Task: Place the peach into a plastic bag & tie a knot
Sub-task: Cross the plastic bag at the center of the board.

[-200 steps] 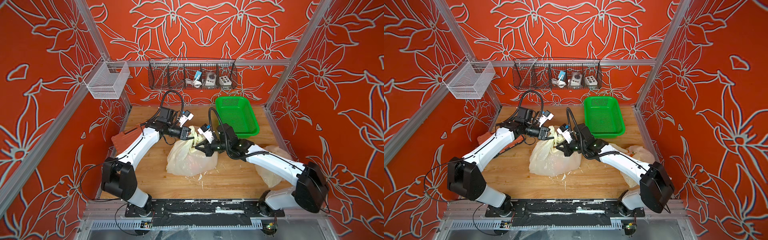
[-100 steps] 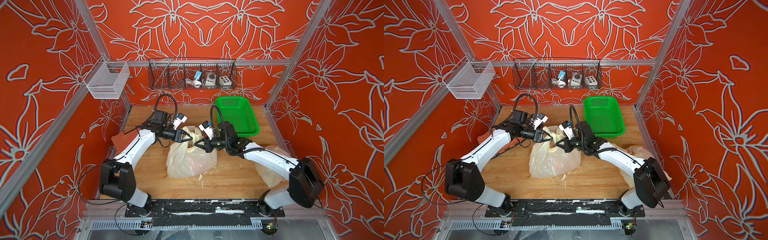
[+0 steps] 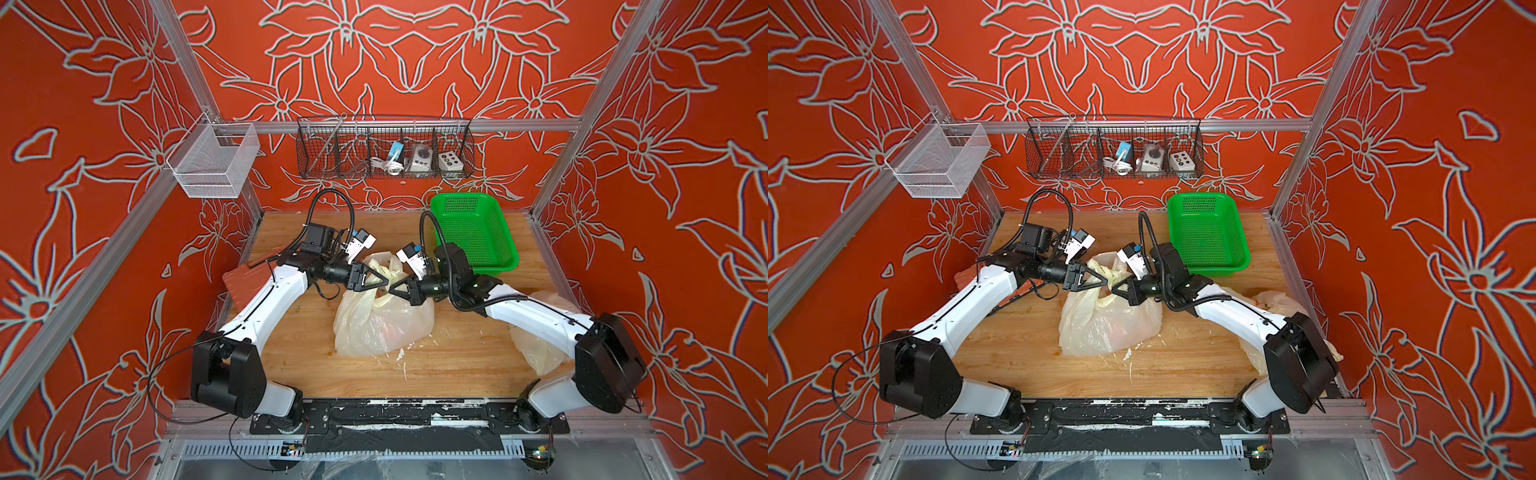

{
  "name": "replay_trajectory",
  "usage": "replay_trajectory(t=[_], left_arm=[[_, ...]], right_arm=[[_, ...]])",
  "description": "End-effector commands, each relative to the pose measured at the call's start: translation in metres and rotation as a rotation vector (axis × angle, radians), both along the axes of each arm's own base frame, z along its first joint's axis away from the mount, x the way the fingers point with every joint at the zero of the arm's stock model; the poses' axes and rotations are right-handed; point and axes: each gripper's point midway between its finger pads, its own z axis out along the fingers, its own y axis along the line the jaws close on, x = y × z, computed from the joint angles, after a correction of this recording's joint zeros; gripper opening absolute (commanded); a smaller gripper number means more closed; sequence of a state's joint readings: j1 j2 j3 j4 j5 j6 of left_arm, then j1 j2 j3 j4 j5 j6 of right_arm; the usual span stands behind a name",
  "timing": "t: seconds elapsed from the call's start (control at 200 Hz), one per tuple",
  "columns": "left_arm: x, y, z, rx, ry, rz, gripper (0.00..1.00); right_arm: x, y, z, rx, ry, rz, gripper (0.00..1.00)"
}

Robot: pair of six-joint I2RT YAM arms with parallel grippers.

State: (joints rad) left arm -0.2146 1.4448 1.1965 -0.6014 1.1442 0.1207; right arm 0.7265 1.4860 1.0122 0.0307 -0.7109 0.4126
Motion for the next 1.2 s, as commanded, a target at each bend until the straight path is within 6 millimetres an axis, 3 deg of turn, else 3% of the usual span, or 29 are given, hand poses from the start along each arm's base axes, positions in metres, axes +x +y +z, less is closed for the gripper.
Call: replay_trajectory(t=[0.0,0.25,0.325,0.465,0.505,0.575,0.746,0.916,1.031,1.196], left_arm=[[0.002,-0.005,0.001,0.013,-0.021,-0.026,0.55],[0.004,-0.008,0.003,0.016,-0.042,-0.039,0.43],[0.007,-0.008,0.005,0.015,-0.051,-0.036,0.34],[0.004,-0.008,0.007,0.021,-0.121,-0.050,0.05],[0.001,-0.007,0.008,0.023,-0.151,-0.056,0.00],[-0.004,-0.006,0.011,0.013,-0.198,-0.067,0.00],[-0.019,-0.005,0.017,-0.018,-0.282,-0.113,0.00],[-0.029,-0.006,0.027,-0.053,-0.347,-0.150,0.00],[-0.036,-0.008,0.032,-0.074,-0.374,-0.178,0.00],[-0.047,-0.012,0.032,-0.084,-0.397,-0.221,0.00]], right_arm=[[-0.006,0.012,0.012,0.038,0.002,0.033,0.00],[-0.006,0.021,0.013,0.039,0.000,0.044,0.00],[-0.006,0.022,0.011,0.033,0.001,0.048,0.00],[-0.006,0.014,0.018,0.022,-0.012,0.046,0.00],[-0.009,0.008,0.026,0.027,-0.029,0.052,0.11],[-0.016,-0.007,0.037,0.007,-0.087,0.067,0.28],[-0.036,-0.052,0.040,-0.199,-0.346,0.145,0.51],[-0.023,-0.083,0.044,-0.454,-0.727,0.223,0.68],[-0.015,-0.078,0.045,-0.522,-0.836,0.321,0.73],[-0.024,-0.042,0.074,-0.357,-0.908,0.409,0.76]])
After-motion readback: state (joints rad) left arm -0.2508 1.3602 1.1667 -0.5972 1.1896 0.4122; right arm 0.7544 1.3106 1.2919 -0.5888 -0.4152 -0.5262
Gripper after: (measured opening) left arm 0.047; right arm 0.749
